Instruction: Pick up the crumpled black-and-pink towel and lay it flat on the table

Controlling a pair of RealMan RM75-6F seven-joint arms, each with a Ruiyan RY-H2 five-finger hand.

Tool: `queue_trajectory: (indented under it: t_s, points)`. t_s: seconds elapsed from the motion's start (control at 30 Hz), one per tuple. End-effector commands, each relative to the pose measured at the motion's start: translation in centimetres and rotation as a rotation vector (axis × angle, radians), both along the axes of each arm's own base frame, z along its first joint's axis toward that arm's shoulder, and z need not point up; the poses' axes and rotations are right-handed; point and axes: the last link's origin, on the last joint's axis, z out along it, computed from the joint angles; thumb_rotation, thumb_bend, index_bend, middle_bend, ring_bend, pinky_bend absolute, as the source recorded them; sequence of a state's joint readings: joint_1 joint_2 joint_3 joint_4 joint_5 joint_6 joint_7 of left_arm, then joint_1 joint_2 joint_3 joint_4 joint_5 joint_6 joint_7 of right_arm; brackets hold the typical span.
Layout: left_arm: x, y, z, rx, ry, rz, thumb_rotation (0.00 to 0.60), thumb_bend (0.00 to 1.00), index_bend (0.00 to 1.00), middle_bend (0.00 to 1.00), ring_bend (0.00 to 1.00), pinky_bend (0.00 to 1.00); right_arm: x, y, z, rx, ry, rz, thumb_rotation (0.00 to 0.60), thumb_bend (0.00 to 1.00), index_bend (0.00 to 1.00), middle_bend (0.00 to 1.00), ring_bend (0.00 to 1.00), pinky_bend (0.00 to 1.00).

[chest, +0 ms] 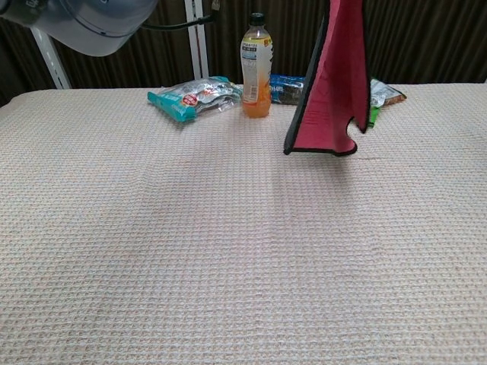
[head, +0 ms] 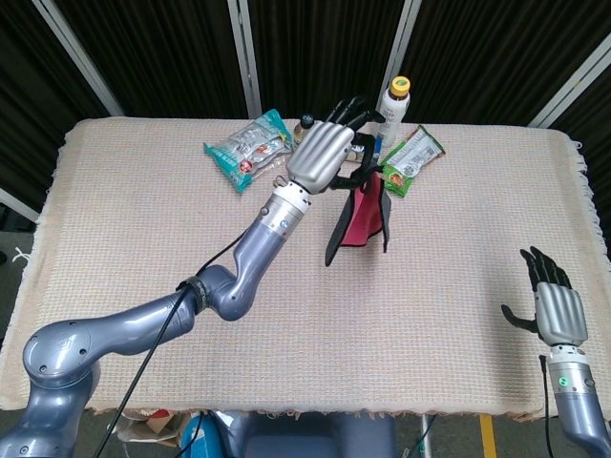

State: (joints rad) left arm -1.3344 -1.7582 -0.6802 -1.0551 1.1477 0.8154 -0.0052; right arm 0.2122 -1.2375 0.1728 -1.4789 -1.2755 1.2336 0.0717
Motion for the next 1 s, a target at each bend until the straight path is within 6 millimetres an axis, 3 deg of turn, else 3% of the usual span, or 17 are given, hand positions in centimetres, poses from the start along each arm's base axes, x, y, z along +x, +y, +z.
queue_trajectory:
  t_s: [0.03,0.27,0.5,0.73,1.0]
  points:
    - [0.3,0.0,-0.3,-0.006,0.019,0.003,0.600,0.48,0.66,0.22,0.00,0.03,1.7,-1.2,-0.3,0.004,-0.092,0.018,0.600,0.26,0.16,0.02,0.00,0.11]
    - [0.9,-0.2,-1.4,-0.046,0.039,-0.007,0.600,0.47,0.66,0.22,0.00,0.03,6.1,-3.7,-1.2,0.042,-0.290,0.034,0.600,0.26,0.26,0.06,0.01,0.11]
    - [1.4,-0.9,-2.2,-0.135,0.033,-0.052,0.600,0.47,0.66,0.22,0.00,0.03,8.6,-4.4,-2.3,0.097,-0.461,-0.005,0.600,0.26,0.29,0.06,0.02,0.11]
    - [1.5,-2.0,-1.7,-0.161,0.041,-0.129,0.600,0.47,0.67,0.23,0.00,0.03,8.9,-4.6,-3.1,0.111,-0.481,-0.034,0.600,0.26,0.29,0.06,0.02,0.11]
    - [4.3,-2.2,0.8,-0.124,-0.022,-0.188,0.600,0.47,0.67,0.23,0.00,0.03,8.5,-4.7,-3.0,0.081,-0.486,-0.055,0.600,0.26,0.29,0.06,0.02,0.11]
